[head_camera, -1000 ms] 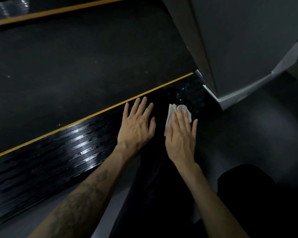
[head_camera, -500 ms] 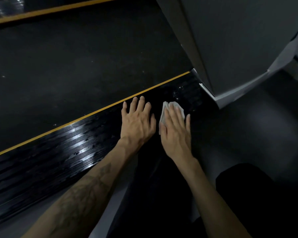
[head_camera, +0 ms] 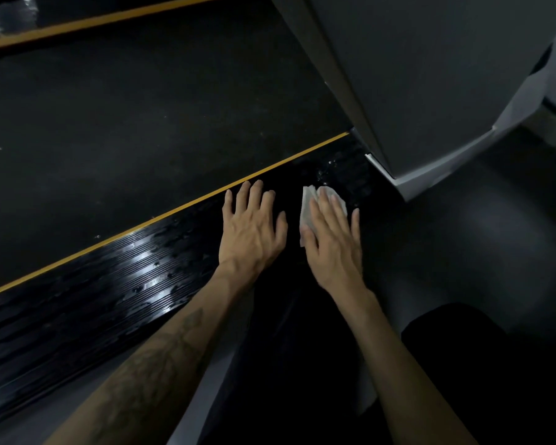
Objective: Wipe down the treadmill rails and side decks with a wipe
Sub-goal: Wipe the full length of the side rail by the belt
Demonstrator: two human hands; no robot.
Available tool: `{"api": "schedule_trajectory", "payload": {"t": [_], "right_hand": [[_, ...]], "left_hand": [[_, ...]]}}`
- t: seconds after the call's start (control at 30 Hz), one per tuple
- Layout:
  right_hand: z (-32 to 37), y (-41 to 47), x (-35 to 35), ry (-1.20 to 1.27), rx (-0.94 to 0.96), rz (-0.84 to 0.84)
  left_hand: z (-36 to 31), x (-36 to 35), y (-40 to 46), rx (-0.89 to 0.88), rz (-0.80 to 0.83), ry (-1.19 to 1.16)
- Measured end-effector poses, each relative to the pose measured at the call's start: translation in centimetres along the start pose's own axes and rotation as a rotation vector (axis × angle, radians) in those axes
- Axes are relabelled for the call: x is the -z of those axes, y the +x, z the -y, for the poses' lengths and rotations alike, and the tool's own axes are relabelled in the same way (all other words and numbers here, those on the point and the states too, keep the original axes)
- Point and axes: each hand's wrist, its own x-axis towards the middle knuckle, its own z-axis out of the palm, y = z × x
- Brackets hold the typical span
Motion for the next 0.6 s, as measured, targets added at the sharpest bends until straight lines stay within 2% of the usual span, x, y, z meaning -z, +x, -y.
{"api": "schedule_trajectory", "payload": {"t": [0.13,0.33,0.53,0.6], "right_hand": [[0.5,-2.0,-0.5,-0.043,-0.101,-0.066],[0.3,-0.3,-0.4,-0.029,-0.012,-0.019],[0.4,-1.9,-0.6,0.005,-0.136,-0.086],[1.0,-2.2,-1.0,0.039,-0.111,-0.082]], "left_hand": [[-0.1,-0.1,0.0,0.004,-0.022,0.006],[0.0,-0.3,0.0,0.001,-0.021,0.000],[-0.1,-0.1,0.1,-0.012,0.028,0.006],[-0.1,-0.1,0.2,-0.020,0.043,0.005]]}}
